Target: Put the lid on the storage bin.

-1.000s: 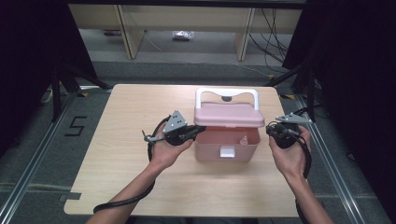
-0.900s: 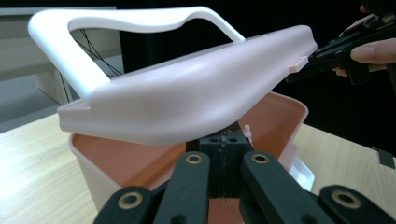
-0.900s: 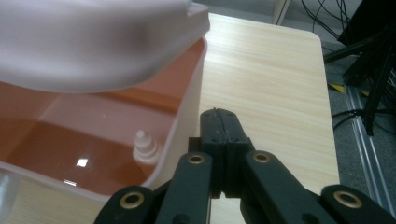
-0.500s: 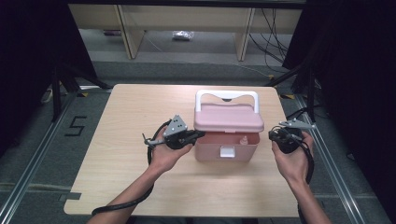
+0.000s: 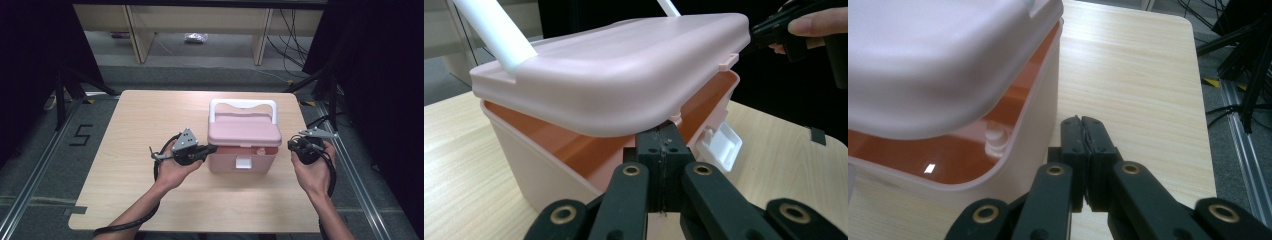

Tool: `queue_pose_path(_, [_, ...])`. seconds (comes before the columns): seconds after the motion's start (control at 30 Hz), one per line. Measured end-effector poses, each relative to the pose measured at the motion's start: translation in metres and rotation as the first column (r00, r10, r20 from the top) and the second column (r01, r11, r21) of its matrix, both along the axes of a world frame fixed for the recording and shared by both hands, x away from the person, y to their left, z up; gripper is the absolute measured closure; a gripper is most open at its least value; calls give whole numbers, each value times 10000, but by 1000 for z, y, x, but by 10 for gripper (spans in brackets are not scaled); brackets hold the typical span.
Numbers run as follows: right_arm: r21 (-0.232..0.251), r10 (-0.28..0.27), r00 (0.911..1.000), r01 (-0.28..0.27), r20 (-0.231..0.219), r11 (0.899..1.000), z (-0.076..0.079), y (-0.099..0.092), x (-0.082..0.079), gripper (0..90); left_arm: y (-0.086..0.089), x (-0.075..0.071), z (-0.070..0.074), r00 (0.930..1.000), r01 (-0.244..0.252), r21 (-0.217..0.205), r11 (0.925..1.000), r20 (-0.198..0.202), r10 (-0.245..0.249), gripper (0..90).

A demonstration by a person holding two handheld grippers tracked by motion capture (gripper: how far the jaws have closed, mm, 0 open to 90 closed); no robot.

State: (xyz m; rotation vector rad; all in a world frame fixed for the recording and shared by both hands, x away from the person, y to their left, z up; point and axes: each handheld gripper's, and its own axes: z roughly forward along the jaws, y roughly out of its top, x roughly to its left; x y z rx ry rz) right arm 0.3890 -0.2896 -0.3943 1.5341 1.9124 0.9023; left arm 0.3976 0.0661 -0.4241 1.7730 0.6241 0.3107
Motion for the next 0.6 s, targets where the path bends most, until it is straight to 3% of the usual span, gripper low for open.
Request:
queue_pose_path(0.07, [132,-172,9997,175,-180,9998,1,1,-1,895,2,-1,0,10000,-7,213,9998,-75,8,900])
queue_pose_path(0.3, [2,-44,10000,44,27,10000,0,-2,0,894,6,-5,0,9999,-2,286,9996,-101,5,900])
queue_pose_path(0.33, [-328,111,9999,-109,52,9994,1,-5,0,893,6,-5,-1,9999,2,285,9996,-114,1,900])
queue_pose_path(0.6, [-78,183,9998,-183,2,9998,-4,-5,0,883,10,-9,-2,9998,120,325,9994,-147,-115,900])
